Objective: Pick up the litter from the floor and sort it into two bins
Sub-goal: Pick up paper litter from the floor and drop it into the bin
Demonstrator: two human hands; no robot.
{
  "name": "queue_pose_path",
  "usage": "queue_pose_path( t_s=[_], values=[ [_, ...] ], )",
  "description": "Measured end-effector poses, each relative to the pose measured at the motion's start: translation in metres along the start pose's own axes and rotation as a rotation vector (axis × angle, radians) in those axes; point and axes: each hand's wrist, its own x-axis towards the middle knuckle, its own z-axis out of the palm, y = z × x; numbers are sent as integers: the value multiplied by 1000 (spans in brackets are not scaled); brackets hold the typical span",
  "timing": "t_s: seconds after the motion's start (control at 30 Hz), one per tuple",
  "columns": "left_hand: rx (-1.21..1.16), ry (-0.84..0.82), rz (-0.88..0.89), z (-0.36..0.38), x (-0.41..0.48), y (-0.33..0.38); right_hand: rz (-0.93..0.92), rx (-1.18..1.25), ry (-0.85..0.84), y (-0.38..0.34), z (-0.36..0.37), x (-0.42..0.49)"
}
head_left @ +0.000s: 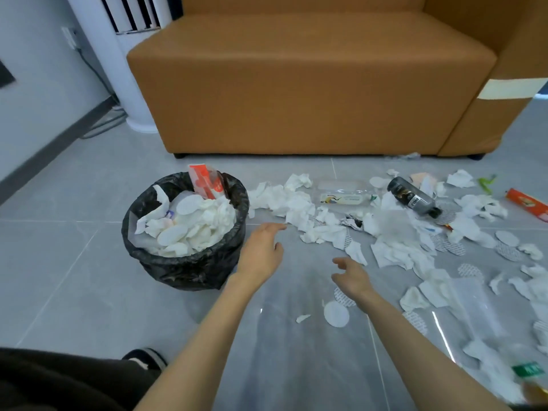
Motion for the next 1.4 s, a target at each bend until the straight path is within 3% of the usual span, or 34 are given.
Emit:
queue_pose_path(
  t_s=[0.3,0.57,0.83,1.13,1.4],
  values=[
    [40,-325,-106,90,-11,-4,-22,-272,-187,68,21,-12],
    [175,-531,-193,142,-39,-27,-105,-504,-172,96,32,-14],
    [218,-447,-228,158,-50,-44,-102,-469,-152,112,34,-14],
    [159,-457,-277,162,-50,-42,-28,-452,-81,108,40,-18],
    [199,-494,-238,158,-53,-47,44,-386,-134,109,38,-24]
  ],
)
